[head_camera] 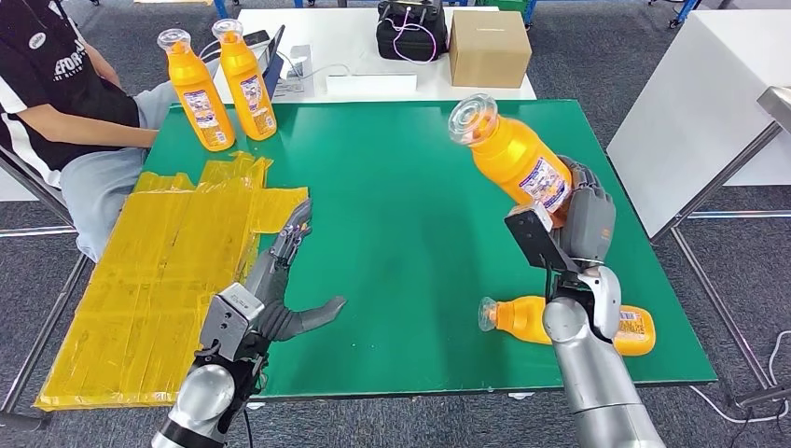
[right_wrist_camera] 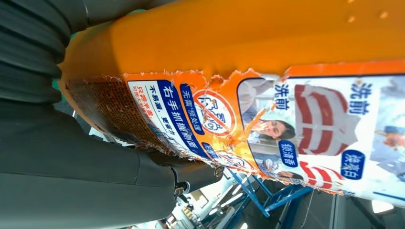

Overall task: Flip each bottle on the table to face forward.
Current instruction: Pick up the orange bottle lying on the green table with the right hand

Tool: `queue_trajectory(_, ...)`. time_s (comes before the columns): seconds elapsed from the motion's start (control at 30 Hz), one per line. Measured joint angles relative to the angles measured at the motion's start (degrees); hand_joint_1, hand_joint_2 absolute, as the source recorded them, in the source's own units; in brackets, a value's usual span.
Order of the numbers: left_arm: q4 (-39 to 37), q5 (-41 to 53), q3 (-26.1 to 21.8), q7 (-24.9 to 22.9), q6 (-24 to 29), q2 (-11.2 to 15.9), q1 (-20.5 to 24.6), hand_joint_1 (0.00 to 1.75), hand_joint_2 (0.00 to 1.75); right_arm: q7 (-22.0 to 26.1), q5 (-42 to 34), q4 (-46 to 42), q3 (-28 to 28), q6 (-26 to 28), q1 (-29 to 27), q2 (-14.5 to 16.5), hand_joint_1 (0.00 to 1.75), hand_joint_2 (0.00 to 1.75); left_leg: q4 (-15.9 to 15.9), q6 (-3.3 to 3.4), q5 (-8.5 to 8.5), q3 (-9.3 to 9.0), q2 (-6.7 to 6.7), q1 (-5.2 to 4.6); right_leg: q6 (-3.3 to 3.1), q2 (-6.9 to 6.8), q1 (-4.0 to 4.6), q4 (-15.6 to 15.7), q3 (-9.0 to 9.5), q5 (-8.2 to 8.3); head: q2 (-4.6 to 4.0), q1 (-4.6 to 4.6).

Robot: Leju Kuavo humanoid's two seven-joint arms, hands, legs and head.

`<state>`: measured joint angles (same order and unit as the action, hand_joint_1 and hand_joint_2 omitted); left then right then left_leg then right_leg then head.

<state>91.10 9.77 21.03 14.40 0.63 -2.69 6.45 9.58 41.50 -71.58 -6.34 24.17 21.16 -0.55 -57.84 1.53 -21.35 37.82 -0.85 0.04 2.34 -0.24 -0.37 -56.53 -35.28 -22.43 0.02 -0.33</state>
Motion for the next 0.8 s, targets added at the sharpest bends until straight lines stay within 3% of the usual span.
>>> queue_trajectory(0.1, 0.00, 0.24, 0.02, -0.11, 0.08, 0.00, 0.00, 0.00, 1.75, 2.32, -5.03, -0.91, 0.05, -2.55, -0.58, 0.47, 1.75, 1.75, 0.00, 0.00, 0.00, 0.00, 0.00, 0.00, 0.00, 0.00, 0.00, 0.00, -0.01, -0.01, 0.00, 0.01)
queue_trajectory(0.3, -0.05, 1.27, 0.59, -0.64, 0.56, 0.00, 0.51, 0.00, 1.75, 7.16, -23.75, -7.55, -2.34, -16.30, -6.05, 3.41, 1.75, 1.75, 0.00, -0.03, -0.04, 0.02, 0.00, 0.03, -0.03, 0.01, 0.04, 0.00, -0.04, -0.04, 0.00, 0.02)
queue_trajectory(0.5, -0.13, 1.14, 1.31, -0.80, 0.53, 0.00, 1.21, 0.00, 1.75, 8.20, -27.04, -8.31, -4.38, -19.56, -7.80, 4.27, 1.75, 1.75, 0.01, -0.04, -0.04, 0.03, 0.00, 0.05, -0.04, 0.00, 0.07, 0.00, -0.04, -0.05, 0.00, 0.01)
queue_trajectory(0.63, -1.34, -1.88, 4.34, -0.95, 1.25, -0.03, 4.57, 0.00, 1.75, 10.13, -37.63, -4.78, -13.94, -31.74, -10.95, 7.96, 1.75, 1.75, 0.02, -0.07, -0.04, 0.03, 0.04, 0.07, -0.07, 0.01, 0.10, 0.00, -0.07, -0.05, 0.00, 0.03)
queue_trajectory(0.8, -2.51, -3.04, 5.96, -0.84, 1.86, -0.04, 5.91, 0.00, 1.75, 10.94, -40.40, -1.88, -19.78, -32.22, -11.60, 9.32, 1.75, 1.75, 0.02, -0.08, -0.03, 0.04, 0.04, 0.07, -0.07, 0.01, 0.09, 0.00, -0.09, -0.05, 0.00, 0.02)
